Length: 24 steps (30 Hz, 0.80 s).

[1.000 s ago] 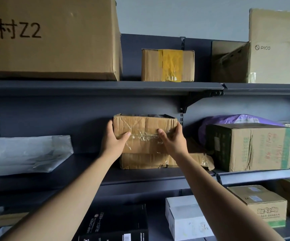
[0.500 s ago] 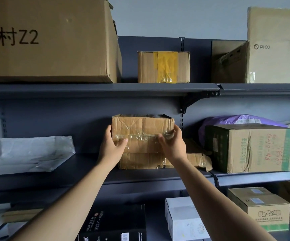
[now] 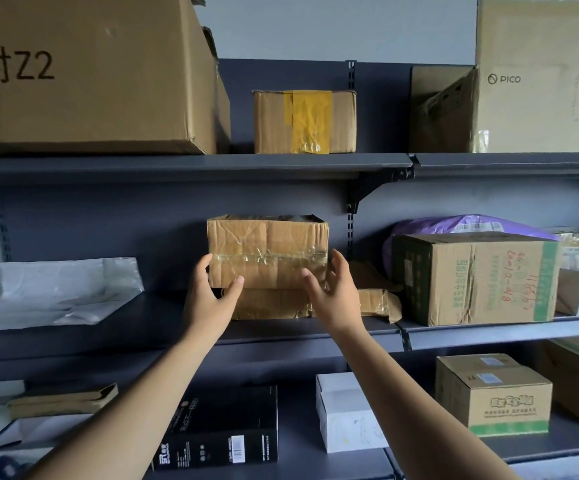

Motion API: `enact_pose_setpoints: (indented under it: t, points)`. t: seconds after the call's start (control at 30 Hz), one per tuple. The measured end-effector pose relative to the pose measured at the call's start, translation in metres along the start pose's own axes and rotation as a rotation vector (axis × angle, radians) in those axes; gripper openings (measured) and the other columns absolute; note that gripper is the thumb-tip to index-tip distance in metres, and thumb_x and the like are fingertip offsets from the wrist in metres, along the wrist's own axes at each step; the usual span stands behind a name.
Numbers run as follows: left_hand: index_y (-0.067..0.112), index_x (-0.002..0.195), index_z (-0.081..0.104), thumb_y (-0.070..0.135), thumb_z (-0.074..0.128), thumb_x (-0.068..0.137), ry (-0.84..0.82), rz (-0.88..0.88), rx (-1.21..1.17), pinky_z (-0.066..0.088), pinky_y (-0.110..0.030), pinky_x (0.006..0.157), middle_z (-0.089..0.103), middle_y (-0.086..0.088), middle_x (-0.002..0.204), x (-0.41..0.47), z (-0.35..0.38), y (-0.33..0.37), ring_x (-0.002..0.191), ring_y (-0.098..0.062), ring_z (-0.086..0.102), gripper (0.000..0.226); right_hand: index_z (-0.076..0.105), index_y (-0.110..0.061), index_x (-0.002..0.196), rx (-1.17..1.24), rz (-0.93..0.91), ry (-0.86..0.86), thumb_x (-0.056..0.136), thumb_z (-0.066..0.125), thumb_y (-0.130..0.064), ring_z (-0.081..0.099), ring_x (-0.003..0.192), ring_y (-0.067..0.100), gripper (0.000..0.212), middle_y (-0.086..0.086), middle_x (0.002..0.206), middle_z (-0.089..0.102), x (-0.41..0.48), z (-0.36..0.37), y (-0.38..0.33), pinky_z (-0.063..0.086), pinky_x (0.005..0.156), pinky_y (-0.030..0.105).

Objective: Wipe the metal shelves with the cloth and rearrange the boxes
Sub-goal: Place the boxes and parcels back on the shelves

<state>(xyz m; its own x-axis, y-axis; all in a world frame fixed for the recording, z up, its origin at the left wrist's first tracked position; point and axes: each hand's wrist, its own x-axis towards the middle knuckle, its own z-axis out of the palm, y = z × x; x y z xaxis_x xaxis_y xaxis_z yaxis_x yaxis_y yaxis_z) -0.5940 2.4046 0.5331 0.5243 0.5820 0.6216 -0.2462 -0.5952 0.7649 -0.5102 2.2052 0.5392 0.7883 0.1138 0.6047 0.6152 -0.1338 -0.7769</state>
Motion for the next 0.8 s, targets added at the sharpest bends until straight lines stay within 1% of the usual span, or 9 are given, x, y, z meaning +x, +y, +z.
enact_pose_setpoints:
  t: [0.1, 0.17, 0.23, 0.3, 0.4, 0.47, 0.57, 0.7, 0.8]
  points:
    - [0.027, 0.150, 0.037, 0.035, 0.071, 0.091, -0.007, 0.002, -0.029, 0.035, -0.034, 0.111, 0.043, 0.009, 0.151, -0.013, -0.003, 0.000, 0.139, -0.013, 0.041, 0.069, 0.045, -0.020, 0.144, 0.003, 0.011, 0.008, 0.093, 0.072, -0.039, 0.056, 0.119, 0.012, 0.061, -0.006, 0.123, 0.059, -0.012, -0.001, -0.005, 0.047, 0.100, 0.032]
    - [0.028, 0.149, 0.038, 0.036, 0.071, 0.092, -0.017, 0.003, -0.060, 0.036, -0.035, 0.113, 0.043, 0.011, 0.150, -0.020, -0.012, 0.002, 0.139, -0.011, 0.040, 0.067, 0.043, -0.018, 0.147, 0.005, 0.004, 0.008, 0.092, 0.071, -0.044, 0.054, 0.129, 0.019, 0.066, -0.001, 0.136, 0.059, -0.023, 0.002, -0.014, 0.046, 0.107, 0.039]
    - [0.028, 0.150, 0.039, 0.036, 0.070, 0.092, -0.034, -0.009, -0.090, 0.037, -0.038, 0.115, 0.043, 0.011, 0.151, -0.026, -0.026, 0.005, 0.139, -0.011, 0.041, 0.066, 0.036, -0.018, 0.154, 0.017, -0.006, -0.006, 0.092, 0.069, -0.048, 0.047, 0.139, 0.020, 0.076, 0.003, 0.152, 0.048, -0.035, 0.009, -0.026, 0.041, 0.113, 0.043]
    - [0.027, 0.148, 0.042, 0.034, 0.070, 0.093, -0.042, -0.005, -0.120, 0.038, -0.038, 0.114, 0.045, 0.009, 0.152, -0.030, -0.046, 0.007, 0.138, -0.011, 0.044, 0.062, 0.033, -0.019, 0.155, 0.036, -0.028, -0.023, 0.092, 0.069, -0.049, 0.044, 0.142, 0.020, 0.079, 0.002, 0.157, 0.043, -0.048, 0.020, -0.040, 0.041, 0.115, 0.043]
    - [0.026, 0.145, 0.045, 0.031, 0.069, 0.094, -0.063, 0.013, -0.161, 0.039, -0.033, 0.111, 0.049, 0.007, 0.148, -0.039, -0.085, 0.010, 0.134, -0.011, 0.047, 0.056, 0.035, -0.021, 0.155, 0.072, -0.034, -0.043, 0.093, 0.068, -0.050, 0.045, 0.140, 0.021, 0.075, -0.001, 0.156, 0.043, -0.073, 0.046, -0.063, 0.041, 0.114, 0.043]
    - [0.024, 0.143, 0.046, 0.028, 0.068, 0.095, -0.054, 0.017, -0.170, 0.038, -0.028, 0.108, 0.051, 0.007, 0.145, -0.045, -0.127, 0.008, 0.131, -0.010, 0.048, 0.053, 0.036, -0.023, 0.154, 0.112, -0.030, -0.078, 0.093, 0.067, -0.048, 0.046, 0.139, 0.019, 0.073, -0.002, 0.155, 0.045, -0.097, 0.076, -0.086, 0.041, 0.114, 0.042]
    - [0.027, 0.137, 0.050, 0.031, 0.071, 0.093, -0.035, 0.018, -0.158, 0.039, -0.023, 0.102, 0.056, 0.008, 0.137, -0.052, -0.196, -0.005, 0.125, -0.010, 0.053, 0.049, 0.037, -0.022, 0.154, 0.156, -0.037, -0.127, 0.094, 0.068, -0.045, 0.047, 0.138, 0.016, 0.071, -0.003, 0.153, 0.046, -0.136, 0.126, -0.125, 0.039, 0.114, 0.034]
    - [0.033, 0.123, 0.051, 0.034, 0.073, 0.090, -0.034, 0.009, -0.140, 0.046, -0.031, 0.104, 0.063, 0.006, 0.123, -0.063, -0.285, -0.028, 0.118, -0.015, 0.061, 0.040, 0.036, -0.017, 0.155, 0.183, -0.059, -0.196, 0.094, 0.069, -0.043, 0.044, 0.141, 0.016, 0.074, -0.001, 0.157, 0.042, -0.193, 0.191, -0.177, 0.036, 0.117, 0.033]
    - [0.031, 0.122, 0.052, 0.031, 0.073, 0.091, -0.041, -0.022, -0.170, 0.045, -0.024, 0.098, 0.064, 0.002, 0.123, -0.080, -0.341, -0.043, 0.118, -0.016, 0.061, 0.037, 0.038, -0.015, 0.153, 0.163, -0.085, -0.226, 0.094, 0.070, -0.041, 0.045, 0.136, 0.011, 0.073, -0.006, 0.151, 0.046, -0.237, 0.232, -0.205, 0.036, 0.114, 0.027]
